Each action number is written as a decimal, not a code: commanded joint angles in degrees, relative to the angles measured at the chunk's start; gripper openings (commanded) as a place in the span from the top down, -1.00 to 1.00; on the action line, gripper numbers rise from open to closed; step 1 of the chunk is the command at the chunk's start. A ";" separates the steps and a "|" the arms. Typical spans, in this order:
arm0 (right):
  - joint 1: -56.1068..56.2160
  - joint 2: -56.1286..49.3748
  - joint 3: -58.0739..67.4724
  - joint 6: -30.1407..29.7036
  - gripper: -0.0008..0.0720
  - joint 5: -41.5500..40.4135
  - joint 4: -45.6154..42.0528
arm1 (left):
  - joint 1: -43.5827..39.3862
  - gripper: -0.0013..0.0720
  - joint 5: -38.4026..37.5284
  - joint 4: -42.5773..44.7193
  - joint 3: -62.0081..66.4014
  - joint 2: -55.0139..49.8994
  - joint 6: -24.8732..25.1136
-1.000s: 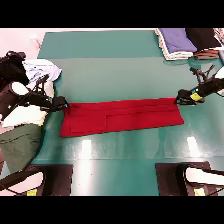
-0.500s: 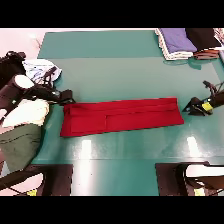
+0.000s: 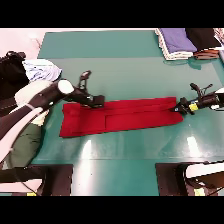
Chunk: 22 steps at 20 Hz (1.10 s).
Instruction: Fold the shirts.
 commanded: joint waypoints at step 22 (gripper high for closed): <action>43.65 23.37 27.26 19.58 0.94 -2.73 2.29 | -4.46 0.89 -8.48 4.31 27.93 -19.67 -2.38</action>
